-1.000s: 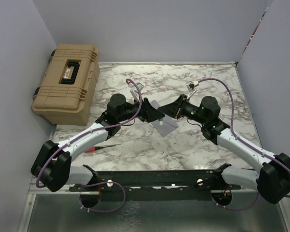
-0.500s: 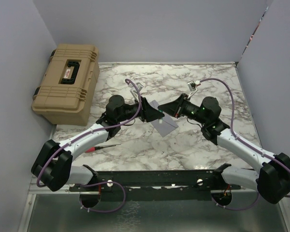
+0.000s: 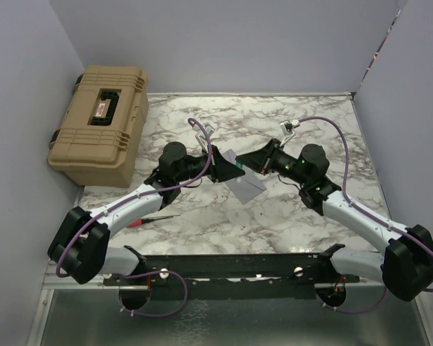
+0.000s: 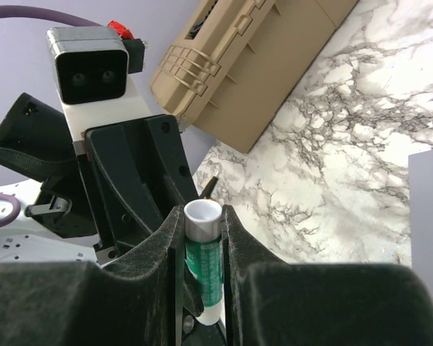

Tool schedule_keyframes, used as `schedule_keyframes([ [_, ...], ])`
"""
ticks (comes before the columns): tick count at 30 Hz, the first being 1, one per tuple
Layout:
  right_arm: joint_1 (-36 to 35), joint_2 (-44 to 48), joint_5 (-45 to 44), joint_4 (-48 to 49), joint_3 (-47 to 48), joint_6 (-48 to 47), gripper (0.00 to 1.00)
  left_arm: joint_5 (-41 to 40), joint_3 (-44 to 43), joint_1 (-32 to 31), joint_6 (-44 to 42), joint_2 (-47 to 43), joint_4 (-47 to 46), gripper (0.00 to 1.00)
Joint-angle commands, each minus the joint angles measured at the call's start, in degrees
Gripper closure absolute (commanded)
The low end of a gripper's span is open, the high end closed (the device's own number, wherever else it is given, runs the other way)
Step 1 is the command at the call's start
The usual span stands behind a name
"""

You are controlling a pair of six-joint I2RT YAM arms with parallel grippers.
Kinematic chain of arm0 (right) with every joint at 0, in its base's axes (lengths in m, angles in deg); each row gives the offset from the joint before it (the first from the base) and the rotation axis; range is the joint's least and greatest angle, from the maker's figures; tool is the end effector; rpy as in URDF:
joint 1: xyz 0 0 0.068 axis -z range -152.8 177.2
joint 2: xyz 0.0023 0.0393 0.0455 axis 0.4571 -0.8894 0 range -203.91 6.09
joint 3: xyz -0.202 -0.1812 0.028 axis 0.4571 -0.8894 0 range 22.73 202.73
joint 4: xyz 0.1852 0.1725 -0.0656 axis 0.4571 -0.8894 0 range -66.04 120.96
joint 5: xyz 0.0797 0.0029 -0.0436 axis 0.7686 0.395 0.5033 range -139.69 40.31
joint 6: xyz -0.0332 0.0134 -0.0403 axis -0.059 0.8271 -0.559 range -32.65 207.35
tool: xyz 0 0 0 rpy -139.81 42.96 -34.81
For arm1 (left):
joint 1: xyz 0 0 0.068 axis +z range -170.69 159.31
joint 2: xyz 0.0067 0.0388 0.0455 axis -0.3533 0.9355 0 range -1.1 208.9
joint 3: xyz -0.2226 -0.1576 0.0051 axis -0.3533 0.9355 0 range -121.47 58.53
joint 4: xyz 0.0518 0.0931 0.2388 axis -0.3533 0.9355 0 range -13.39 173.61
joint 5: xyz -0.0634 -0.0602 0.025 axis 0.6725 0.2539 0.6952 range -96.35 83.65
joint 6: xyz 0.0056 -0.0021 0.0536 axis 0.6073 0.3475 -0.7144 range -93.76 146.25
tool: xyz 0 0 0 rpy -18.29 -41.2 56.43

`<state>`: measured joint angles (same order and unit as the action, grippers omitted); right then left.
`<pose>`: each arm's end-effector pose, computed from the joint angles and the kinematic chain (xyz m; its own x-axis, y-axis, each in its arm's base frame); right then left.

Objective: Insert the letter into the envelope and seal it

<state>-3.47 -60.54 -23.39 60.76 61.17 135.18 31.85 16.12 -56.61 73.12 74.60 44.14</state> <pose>0.2203 0.1489 0.2958 -0.6051 0.4136 -0.6803 -0.5807 0.3553 0.7325 0.2256 -0.1906 0.2836 -0.7098 -0.1941 -0.6771 0.6491 0.1932 -0.7358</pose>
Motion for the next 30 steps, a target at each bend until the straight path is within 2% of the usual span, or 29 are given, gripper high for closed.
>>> schedule_keyframes([
  [1, -0.2, -0.4, 1.7, -4.3, 1.5, -3.2, 0.97, 1.2, 0.5, -0.4, -1.6, 0.3, -2.6, 1.0],
  [4, -0.2, -0.6, 2.4, -9.1, 3.8, -6.0, 0.84, 1.9, 0.6, -0.4, -2.8, 0.2, -2.6, 1.0],
  [7, -0.3, 0.6, -1.1, -13.5, 4.9, -7.0, 0.51, 3.7, 0.5, -0.4, -4.7, -0.5, -2.6, 1.0],
  [8, -0.2, 1.5, -1.9, -13.4, 4.6, -7.1, 0.44, 4.5, 0.5, -0.4, -5.3, -0.8, -2.6, 1.0],
  [10, -0.2, 3.1, -1.9, -12.6, 4.2, -8.1, 0.38, 6.4, 0.2, -0.4, -6.6, -1.2, -2.0, 1.0],
  [14, -0.2, 4.2, 1.8, -15.8, 6.6, -12.8, 0.39, 10.1, -0.9, -0.4, -8.2, -1.3, -0.1, 1.0],
  [21, -0.2, 3.5, 9.1, -21.2, 10.8, -18.0, 0.5, 12.8, -1.4, -0.4, -9.2, -2.2, 0.8, 1.0],
  [30, -0.2, 2.5, 14.4, -32.4, 14.6, -26.9, 0.47, 15.0, -1.8, -0.4, -9.2, -2.7, 0.8, 1.0],
])
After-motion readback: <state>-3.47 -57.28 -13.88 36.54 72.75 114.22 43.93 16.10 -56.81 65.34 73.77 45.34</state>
